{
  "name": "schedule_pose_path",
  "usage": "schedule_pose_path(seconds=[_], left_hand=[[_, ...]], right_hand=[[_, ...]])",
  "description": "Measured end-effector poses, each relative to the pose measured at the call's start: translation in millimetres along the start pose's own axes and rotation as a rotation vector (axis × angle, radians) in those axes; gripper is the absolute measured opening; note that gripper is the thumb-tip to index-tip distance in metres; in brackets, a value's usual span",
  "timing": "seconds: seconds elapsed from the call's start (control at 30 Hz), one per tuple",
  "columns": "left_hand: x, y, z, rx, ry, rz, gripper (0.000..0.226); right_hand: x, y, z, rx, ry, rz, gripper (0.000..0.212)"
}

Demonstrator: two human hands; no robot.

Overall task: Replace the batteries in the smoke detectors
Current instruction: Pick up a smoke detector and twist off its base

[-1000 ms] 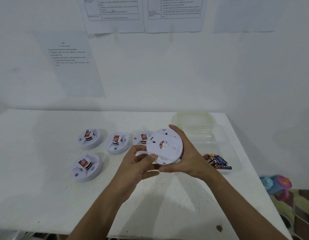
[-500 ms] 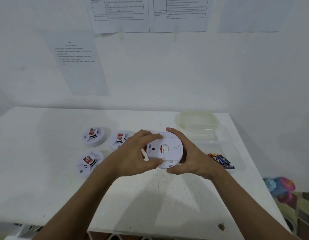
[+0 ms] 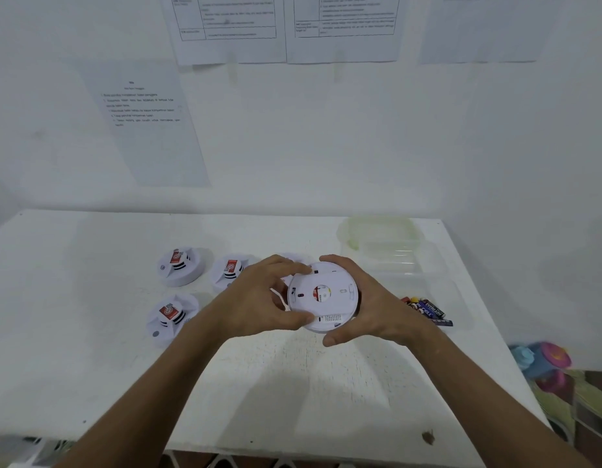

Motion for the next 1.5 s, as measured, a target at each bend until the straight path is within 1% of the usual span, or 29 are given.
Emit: schedule_pose_path(seconds=[0.17, 0.27, 0.4, 0.53, 0.8, 0.9, 0.97, 1.03, 1.1, 1.17, 1.27, 1.43, 1.5], left_hand=[[-3.2, -1.0, 0.3, -0.027, -0.019, -0.024, 0.063], [-4.8, 0.3, -3.3, -0.015, -0.010, -0.025, 0.060], [-4.8, 1.1, -8.1, 0.051, -0.023, -0.045, 0.057], [-2.2, 2.0, -10.9, 0.101, -0.017, -0.081, 0.058], [-0.1, 8.8, -7.1, 0.170, -0.050, -0.086, 0.055], [-0.3, 10.0, -3.8, 0.205, -0.065, -0.073, 0.056], [-0.3, 10.4, -4.6, 0.273, -0.038, -0.050, 0.059], [0.6, 9.7, -7.2, 0.308, 0.001, -0.017, 0.066], [1.9, 7.5, -8.8, 0.290, 0.000, 0.019, 0.072], [2.7, 6.4, -11.4, 0.298, -0.008, 0.044, 0.069], [3.7, 9.4, -17.6, 0.365, 0.000, 0.071, 0.059], [6.0, 15.6, -22.9, 0.536, 0.033, 0.072, 0.061], [6.9, 16.7, -24.8, 0.563, 0.064, 0.057, 0.061]], right_hand=[[-0.8, 1.1, -4.0, -0.003, 0.034, 0.045, 0.110], [-1.0, 1.1, -3.6, -0.033, 0.020, 0.056, 0.105], [0.5, 2.1, -1.3, -0.050, -0.022, 0.011, 0.095], [1.2, 3.7, -4.2, -0.015, -0.046, -0.034, 0.095], [5.4, 5.7, -6.8, -0.001, -0.046, -0.020, 0.093], [7.3, 4.7, -8.9, -0.007, -0.037, -0.005, 0.093], [7.2, 3.3, -11.8, -0.016, -0.027, -0.009, 0.092], [6.7, 0.7, -14.8, -0.020, -0.015, -0.023, 0.091], [6.3, -0.5, -16.5, -0.025, 0.002, -0.018, 0.093], [5.9, -0.4, -17.2, -0.028, 0.013, -0.004, 0.094], [4.9, 0.8, -17.5, -0.018, 0.020, 0.007, 0.096], [5.2, 2.8, -15.8, -0.008, 0.008, 0.006, 0.096], [5.2, 2.6, -17.1, -0.003, 0.011, 0.008, 0.096]])
Point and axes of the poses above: each hand's wrist, its own x-axis towards the middle knuckle, its own y-axis out of the palm, z = x × y, the point moved 7 cm from there along x, towards the middle knuckle, and after that the axes turned 5 degrees about y, right-handed, at the moved point
